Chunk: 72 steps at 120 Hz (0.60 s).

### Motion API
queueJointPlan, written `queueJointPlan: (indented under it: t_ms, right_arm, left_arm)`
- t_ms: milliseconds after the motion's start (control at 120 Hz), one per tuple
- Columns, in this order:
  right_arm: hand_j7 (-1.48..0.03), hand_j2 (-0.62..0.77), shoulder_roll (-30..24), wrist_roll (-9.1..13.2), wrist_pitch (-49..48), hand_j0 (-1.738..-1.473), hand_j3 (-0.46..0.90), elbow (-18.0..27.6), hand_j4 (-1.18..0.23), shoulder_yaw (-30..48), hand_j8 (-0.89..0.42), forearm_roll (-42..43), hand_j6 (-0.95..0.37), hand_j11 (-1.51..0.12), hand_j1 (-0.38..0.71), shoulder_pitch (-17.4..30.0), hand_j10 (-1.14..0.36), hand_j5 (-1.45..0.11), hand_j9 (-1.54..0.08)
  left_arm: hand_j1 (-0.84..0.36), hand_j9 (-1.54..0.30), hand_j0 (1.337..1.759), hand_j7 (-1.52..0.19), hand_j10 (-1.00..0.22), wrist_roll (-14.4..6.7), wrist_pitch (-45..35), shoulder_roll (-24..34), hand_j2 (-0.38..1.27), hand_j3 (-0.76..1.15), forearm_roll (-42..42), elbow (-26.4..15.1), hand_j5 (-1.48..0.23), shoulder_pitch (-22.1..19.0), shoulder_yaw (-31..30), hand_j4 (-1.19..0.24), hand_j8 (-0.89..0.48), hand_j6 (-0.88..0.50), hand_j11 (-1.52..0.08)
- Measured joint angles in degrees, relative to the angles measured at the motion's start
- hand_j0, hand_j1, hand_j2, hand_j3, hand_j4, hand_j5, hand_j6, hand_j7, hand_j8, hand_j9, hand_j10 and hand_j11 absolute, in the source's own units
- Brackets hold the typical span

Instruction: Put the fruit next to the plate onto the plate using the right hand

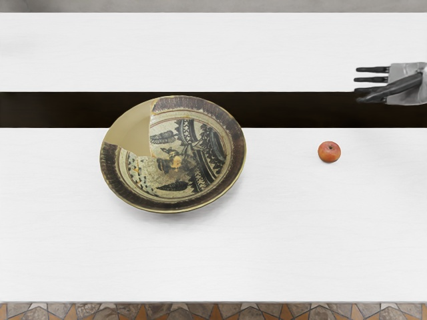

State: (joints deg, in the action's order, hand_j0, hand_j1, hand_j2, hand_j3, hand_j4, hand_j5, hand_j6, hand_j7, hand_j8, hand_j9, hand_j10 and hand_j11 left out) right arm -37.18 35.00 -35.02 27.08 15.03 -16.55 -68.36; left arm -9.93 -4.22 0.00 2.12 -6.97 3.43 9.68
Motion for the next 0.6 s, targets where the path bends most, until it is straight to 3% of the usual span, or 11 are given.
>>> queueJointPlan:
  t_ms: [167, 250, 417, 600]
  right_arm:
    - [0.0, 0.0, -1.08, 0.0, 0.0, -1.658, 0.0, 1.52, 0.0, -0.41, 0.0, 0.18, 0.0, 0.0, -0.35, -0.75, 0.0, 0.0, 0.0]
    - [0.0, 0.0, -0.67, 0.0, -0.01, -1.658, 0.0, 1.85, 0.0, -7.4, 0.0, 2.15, 0.0, 0.0, -0.35, -5.25, 0.0, 0.0, 0.0]
    - [0.0, 0.0, 12.51, 0.0, 0.01, -1.658, 0.0, 2.6, 0.0, -32.68, 0.0, 9.96, 0.0, 0.0, -0.35, -17.74, 0.0, 0.0, 0.0]
    - [0.0, 0.0, 20.57, 0.0, 0.02, -1.658, 0.0, 3.93, 0.0, -44.27, 0.0, 16.76, 0.0, 0.0, -0.35, -24.01, 0.0, 0.0, 0.0]
  left_arm:
    - [0.35, 0.0, 1.658, 0.0, 0.0, 0.0, 0.0, 0.0, 0.0, 0.0, 0.0, 0.01, 0.0, 0.0, 0.0, 0.0, 0.0, 0.0, 0.0]
    - [0.35, 0.0, 1.658, 0.0, 0.0, 0.0, 0.01, 0.0, 0.0, 0.0, 0.03, 0.01, 0.0, 0.0, 0.02, 0.0, 0.0, 0.0, 0.0]
    - [0.35, 0.0, 1.658, 0.0, 0.0, 0.0, 0.0, 0.0, 0.0, 0.0, 0.02, 0.01, 0.0, 0.0, 0.01, 0.0, 0.0, 0.0, 0.0]
    - [0.35, 0.0, 1.658, 0.0, 0.0, 0.0, 0.0, 0.0, 0.0, 0.0, 0.02, 0.0, 0.0, 0.0, 0.03, 0.0, 0.0, 0.0, 0.0]
